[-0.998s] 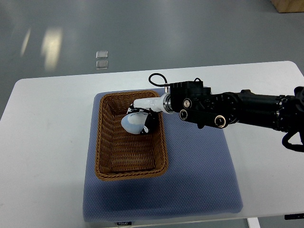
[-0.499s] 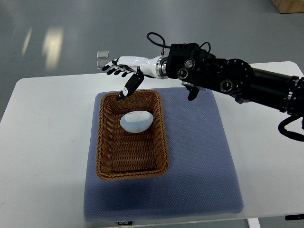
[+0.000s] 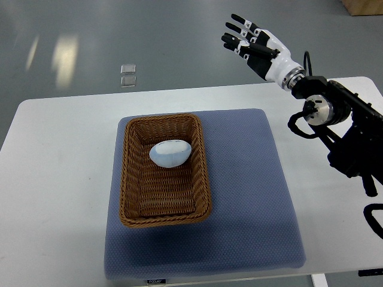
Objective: Place blue toy in brown basket
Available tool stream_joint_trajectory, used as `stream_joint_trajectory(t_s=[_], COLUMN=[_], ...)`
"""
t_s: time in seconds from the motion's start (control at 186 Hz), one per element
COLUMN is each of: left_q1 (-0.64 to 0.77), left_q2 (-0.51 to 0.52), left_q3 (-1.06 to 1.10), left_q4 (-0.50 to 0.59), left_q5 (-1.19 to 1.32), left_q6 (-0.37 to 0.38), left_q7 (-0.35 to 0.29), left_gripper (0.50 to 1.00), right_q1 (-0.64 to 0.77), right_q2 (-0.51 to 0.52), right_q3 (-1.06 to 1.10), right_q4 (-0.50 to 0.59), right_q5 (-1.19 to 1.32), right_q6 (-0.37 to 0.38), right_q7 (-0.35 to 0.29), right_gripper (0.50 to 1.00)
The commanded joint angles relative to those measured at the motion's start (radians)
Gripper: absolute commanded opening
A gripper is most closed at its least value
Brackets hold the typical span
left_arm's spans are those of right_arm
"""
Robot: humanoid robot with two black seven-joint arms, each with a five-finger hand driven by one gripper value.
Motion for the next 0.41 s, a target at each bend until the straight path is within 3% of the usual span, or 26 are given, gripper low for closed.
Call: stream_joint_trajectory(t_s=[0.0, 0.134, 0.408], left_q1=[-0.001, -0.001, 0.000], left_q2=[0.000, 0.000, 0.000], left_q3=[0.002, 0.001, 0.001], left_q4=[0.001, 0.001, -0.001], left_q5=[0.000, 0.000, 0.001], left_q6=[0.002, 0.002, 0.003], left_q7=[0.000, 0.000, 0.000], left_gripper=[1.000, 1.000, 1.000], right_q1=[-0.088, -0.162, -0.203], right_q2=[0.048, 0.087, 0.094], right_q3=[0.079, 0.114, 0.114], right_q4=[-0.007, -0.009, -0.012], right_q5=[0.069, 0.144, 0.176], right_q6=[0.000, 0.022, 0.069], right_q7=[0.040, 0.098, 0.127], right_gripper=[0.897, 0.897, 0.897])
